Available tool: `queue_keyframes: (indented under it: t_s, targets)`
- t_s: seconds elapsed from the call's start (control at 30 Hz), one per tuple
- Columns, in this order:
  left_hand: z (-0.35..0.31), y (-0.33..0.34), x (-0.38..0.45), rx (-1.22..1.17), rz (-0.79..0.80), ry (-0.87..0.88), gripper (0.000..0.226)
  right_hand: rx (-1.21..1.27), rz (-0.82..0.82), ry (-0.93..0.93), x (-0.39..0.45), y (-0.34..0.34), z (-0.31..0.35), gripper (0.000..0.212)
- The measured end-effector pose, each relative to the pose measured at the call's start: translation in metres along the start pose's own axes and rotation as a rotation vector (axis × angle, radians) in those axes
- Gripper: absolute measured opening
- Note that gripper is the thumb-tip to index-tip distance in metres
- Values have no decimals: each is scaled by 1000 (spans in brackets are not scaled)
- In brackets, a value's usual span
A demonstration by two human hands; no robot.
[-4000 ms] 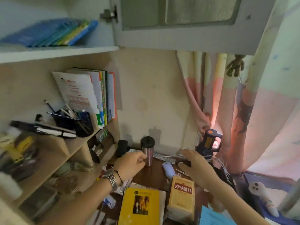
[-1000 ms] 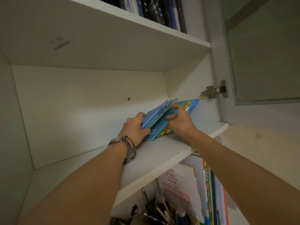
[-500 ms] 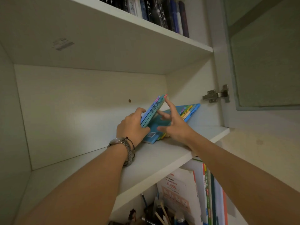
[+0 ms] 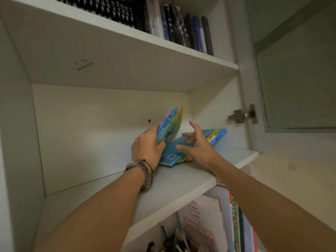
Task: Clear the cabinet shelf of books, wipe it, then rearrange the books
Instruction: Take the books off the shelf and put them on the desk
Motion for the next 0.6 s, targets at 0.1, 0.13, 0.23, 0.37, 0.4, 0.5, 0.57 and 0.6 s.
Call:
queue_keyframes:
  t_s: [0.1,0.13,0.23,0.37,0.4,0.5,0.57,0.6]
  targets:
    - [2,-9,-1,-12,-40,-36,47,-22,-4,5,-2,1,2,93]
    - [3,-12,-2,-18,-56,-43,48,-26,-7,2,-2,1,3,92]
    - [1,-22,-5,-63,-110,-67,50,-39,-27,-9,-6,1,6,88]
    - [-7,-39,-13,-134,-185,-95,51,-75,-43,-1,-12,-1,14,83]
    - [-9,-43,-15,-156,-199,-100,51,-97,-34,9,-14,-1,16,81]
    - [-15,-56,-22,-194,-219,-111,50,-89,-12,52,-24,-3,22,74]
    - [-20,-67,-26,-218,-240,-99,50,-47,-4,77,-32,-8,28,69]
    - [-24,-73,-28,-236,-251,-92,50,-25,0,87,-36,-10,32,66]
Point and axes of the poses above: each hand's wrist, its own x-axis towards the middle knuckle, its own y-axis out of the palm, z = x × y, the point moved 4 cm from there along x, towards the middle knuckle
